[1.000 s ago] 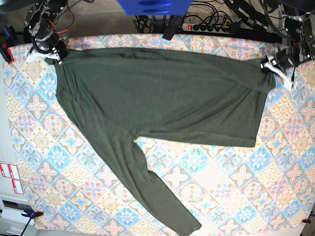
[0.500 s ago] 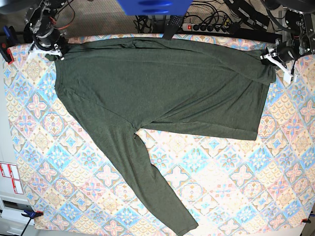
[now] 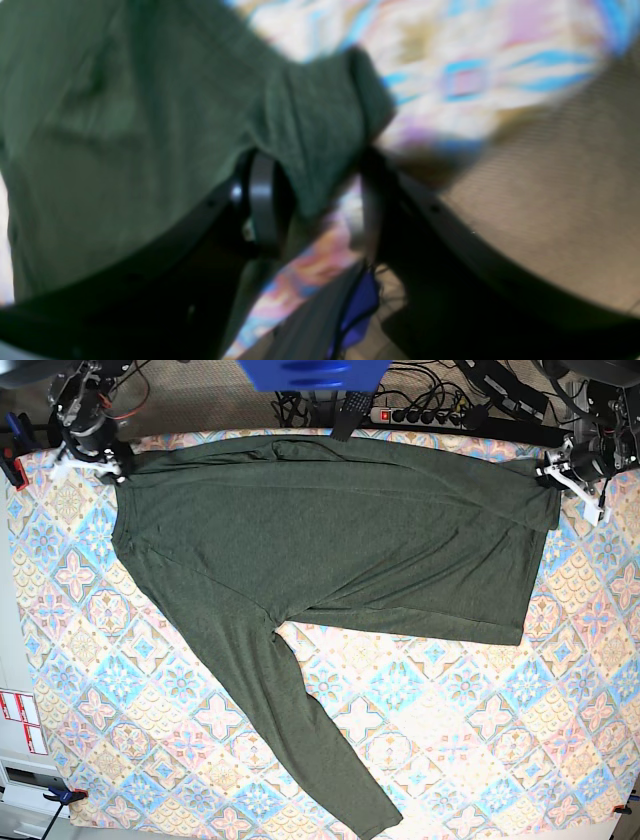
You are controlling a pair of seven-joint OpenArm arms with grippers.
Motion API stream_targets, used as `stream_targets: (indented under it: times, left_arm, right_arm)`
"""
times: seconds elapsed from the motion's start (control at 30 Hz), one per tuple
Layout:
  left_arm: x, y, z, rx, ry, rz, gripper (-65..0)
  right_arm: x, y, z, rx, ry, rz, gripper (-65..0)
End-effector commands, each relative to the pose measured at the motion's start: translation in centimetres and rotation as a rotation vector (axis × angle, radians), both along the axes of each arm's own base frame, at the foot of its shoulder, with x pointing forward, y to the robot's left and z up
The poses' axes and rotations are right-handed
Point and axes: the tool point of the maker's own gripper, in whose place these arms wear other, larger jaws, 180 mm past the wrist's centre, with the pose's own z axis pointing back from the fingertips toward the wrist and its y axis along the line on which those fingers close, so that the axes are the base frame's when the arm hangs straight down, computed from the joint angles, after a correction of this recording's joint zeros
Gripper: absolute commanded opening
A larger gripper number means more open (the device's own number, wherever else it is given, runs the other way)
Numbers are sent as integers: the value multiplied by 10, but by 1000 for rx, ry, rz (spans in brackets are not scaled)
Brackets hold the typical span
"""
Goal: Fold the T-shirt properly
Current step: 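Open both grippers and release the shoulder corners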
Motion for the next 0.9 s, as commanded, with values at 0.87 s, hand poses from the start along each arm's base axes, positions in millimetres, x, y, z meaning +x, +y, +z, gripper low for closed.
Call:
stream_targets:
  times: [0.87]
  left_arm:
    - [107,10,105,-33,-382,25,-457]
  right_arm:
    - [4,-40,58,-171,-18,17,-410]
